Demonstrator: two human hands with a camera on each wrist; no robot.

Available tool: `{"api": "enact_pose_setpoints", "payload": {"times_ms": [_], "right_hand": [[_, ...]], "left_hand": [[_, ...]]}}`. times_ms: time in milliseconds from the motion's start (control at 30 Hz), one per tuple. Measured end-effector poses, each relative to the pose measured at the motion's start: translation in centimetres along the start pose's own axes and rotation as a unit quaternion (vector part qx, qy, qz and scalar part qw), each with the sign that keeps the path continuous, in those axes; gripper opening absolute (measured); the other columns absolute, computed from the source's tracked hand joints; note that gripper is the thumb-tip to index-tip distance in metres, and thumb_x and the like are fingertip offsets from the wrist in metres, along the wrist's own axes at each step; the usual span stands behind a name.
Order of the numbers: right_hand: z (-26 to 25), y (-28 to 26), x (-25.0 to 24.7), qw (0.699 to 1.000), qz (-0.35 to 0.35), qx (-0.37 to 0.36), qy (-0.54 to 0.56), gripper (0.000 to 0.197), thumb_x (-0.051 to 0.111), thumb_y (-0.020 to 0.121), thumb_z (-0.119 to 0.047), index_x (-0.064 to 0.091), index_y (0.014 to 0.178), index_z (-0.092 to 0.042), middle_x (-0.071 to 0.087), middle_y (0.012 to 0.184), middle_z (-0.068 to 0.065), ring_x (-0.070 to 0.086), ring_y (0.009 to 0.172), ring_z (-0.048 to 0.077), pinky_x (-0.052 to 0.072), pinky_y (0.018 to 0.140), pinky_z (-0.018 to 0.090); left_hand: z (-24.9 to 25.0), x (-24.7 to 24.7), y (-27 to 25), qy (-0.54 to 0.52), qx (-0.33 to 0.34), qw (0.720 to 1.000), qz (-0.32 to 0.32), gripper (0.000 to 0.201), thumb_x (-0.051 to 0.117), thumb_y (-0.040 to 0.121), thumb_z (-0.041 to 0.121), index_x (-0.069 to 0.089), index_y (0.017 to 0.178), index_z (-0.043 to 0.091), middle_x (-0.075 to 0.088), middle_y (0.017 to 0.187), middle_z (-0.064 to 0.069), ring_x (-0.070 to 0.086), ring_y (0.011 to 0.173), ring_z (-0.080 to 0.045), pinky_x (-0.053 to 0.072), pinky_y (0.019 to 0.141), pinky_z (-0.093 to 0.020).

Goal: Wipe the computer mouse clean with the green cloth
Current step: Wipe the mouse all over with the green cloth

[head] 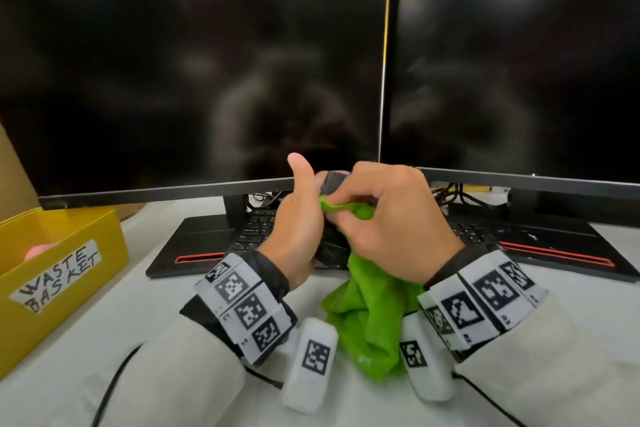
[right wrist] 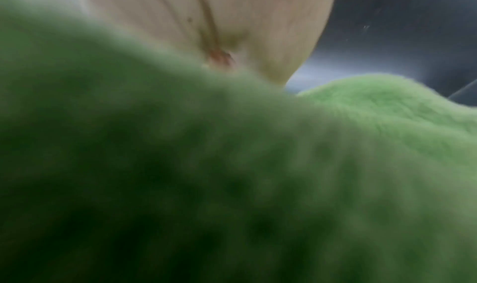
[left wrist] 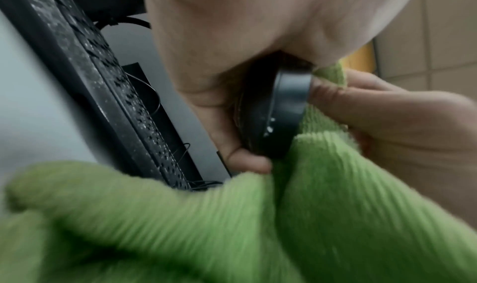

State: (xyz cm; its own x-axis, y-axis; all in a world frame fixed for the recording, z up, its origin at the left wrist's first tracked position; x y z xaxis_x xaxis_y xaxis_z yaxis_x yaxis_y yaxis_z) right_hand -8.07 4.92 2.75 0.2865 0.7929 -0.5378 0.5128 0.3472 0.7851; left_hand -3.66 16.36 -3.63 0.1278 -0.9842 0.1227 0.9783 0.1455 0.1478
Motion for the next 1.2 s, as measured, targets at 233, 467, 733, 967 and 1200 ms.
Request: {"api": "enact_pose_setpoints", "payload": {"times_ms": [233, 467, 733, 967, 1200], "right_hand": [[2.3, 0.5, -2.0, 0.997, 0.042, 0.060, -0.038, 0.013, 0.083, 0.073, -0.017, 0.083, 0.081, -0.027, 0.066, 0.070, -0.017, 0.063, 0.066, 0.001, 0.047, 0.070, 0.014], [1.5, -0.4, 0.2, 0.993, -0.102, 0.051, 0.018, 0.018, 0.082, 0.071, -0.010, 0.082, 0.076, -0.026, 0.074, 0.075, -0.011, 0.069, 0.073, 0.005, 0.056, 0.071, 0.027], [0.0, -0.7, -0.1, 1.000, -0.023, 0.008, 0.006, 0.015, 0.081, 0.075, -0.015, 0.081, 0.082, -0.029, 0.070, 0.078, -0.008, 0.066, 0.074, 0.008, 0.053, 0.073, 0.025], [2.7, -0.6, -1.7, 0.997, 0.005, 0.073, -0.040, 0.012, 0.082, 0.071, -0.015, 0.080, 0.068, -0.027, 0.066, 0.057, -0.017, 0.066, 0.063, 0.000, 0.044, 0.064, 0.009], [1.4, -1.1, 0.8, 0.986, -0.137, 0.077, 0.050, 0.012, 0.082, 0.073, -0.013, 0.082, 0.075, -0.025, 0.075, 0.068, -0.006, 0.070, 0.065, 0.004, 0.056, 0.065, 0.023]], "left_hand": [[-0.2, 1.2, -1.3, -0.027, -0.058, 0.993, -0.095, 0.104, 0.001, 0.084, 0.090, 0.073, 0.118, 0.022, 0.077, 0.110, -0.023, 0.074, 0.089, -0.044, 0.061, 0.064, -0.047], [0.1, -0.9, -0.6, -0.070, -0.044, 0.996, -0.027, 0.089, 0.017, 0.100, 0.076, 0.077, 0.119, 0.012, 0.078, 0.109, -0.019, 0.073, 0.091, -0.039, 0.061, 0.075, -0.048], [-0.5, -0.6, -0.8, -0.087, -0.043, 0.995, -0.011, 0.046, 0.047, 0.107, 0.046, 0.079, 0.101, 0.014, 0.080, 0.100, -0.014, 0.075, 0.090, -0.028, 0.059, 0.083, -0.041], [-0.7, -0.1, -0.9, -0.113, -0.045, 0.992, -0.032, 0.058, 0.038, 0.109, 0.053, 0.079, 0.112, 0.013, 0.080, 0.105, -0.018, 0.075, 0.082, -0.030, 0.062, 0.065, -0.040], [-0.5, -0.2, -1.1, -0.140, -0.058, 0.988, -0.034, 0.057, 0.038, 0.110, 0.051, 0.074, 0.124, 0.009, 0.079, 0.115, -0.016, 0.076, 0.095, -0.026, 0.064, 0.076, -0.034]]}}
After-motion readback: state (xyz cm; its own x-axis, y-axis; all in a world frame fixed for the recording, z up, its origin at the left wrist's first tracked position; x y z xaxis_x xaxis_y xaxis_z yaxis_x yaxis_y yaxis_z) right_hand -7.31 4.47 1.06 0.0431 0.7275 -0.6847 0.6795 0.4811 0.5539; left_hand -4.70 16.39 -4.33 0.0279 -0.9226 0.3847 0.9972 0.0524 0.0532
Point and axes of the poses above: each hand's wrist, its own y-axis towards the middle knuckle, its own x-axis out of the palm, z = x × y, the point moved 7 cm from there along y, towards the middle knuckle
